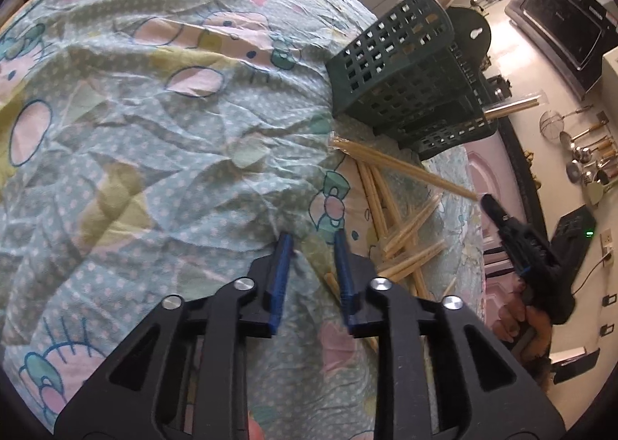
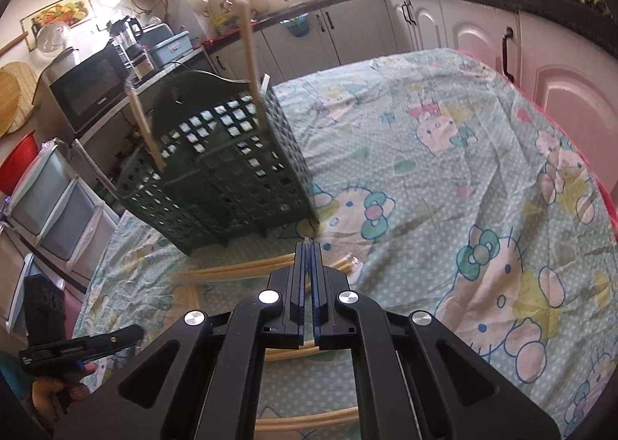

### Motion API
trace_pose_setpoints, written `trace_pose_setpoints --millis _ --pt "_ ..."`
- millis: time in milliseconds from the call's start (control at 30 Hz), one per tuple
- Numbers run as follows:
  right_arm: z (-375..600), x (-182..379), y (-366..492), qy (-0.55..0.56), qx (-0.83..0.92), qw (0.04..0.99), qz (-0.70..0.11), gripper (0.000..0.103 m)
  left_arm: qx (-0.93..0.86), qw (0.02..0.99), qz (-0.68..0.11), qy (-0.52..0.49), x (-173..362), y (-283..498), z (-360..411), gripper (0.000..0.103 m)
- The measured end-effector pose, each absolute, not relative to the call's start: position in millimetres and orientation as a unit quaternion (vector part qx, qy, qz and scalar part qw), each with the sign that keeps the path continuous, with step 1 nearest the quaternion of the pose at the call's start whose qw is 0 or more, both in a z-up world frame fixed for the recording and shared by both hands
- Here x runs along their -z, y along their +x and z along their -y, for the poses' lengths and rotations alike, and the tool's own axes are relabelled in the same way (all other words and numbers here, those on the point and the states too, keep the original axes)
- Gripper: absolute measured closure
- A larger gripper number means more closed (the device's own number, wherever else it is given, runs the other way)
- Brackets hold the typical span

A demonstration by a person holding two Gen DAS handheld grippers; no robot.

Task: Organize utensils
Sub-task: 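Close the left tool on a wrapped chopstick while the right tool grasps another, then carry both chopsticks over the basket, lower them in upright, open both tools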

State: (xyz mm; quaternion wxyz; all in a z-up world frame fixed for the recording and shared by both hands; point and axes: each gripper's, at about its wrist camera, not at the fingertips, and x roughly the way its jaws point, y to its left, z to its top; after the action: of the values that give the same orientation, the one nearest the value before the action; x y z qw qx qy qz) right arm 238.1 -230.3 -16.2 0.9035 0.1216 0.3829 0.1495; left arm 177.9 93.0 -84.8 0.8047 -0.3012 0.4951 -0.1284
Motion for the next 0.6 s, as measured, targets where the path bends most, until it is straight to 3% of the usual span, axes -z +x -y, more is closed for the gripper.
trace_pose_setpoints --millis 233,367,600 --pt "224 -18 225 0.113 -0.173 0.914 -0.349 0.100 0.107 0.816 -0.518 -0.234 78 189 -72 0.080" --pt "220 -35 221 0.109 -0.183 0.919 -0.332 0.100 0.092 0.827 -0.527 -0.171 75 192 -60 0.090" --pt "211 -59 217 0.086 -0.200 0.923 -0.316 0.100 0.116 0.833 -0.506 -0.192 63 183 -74 0.101"
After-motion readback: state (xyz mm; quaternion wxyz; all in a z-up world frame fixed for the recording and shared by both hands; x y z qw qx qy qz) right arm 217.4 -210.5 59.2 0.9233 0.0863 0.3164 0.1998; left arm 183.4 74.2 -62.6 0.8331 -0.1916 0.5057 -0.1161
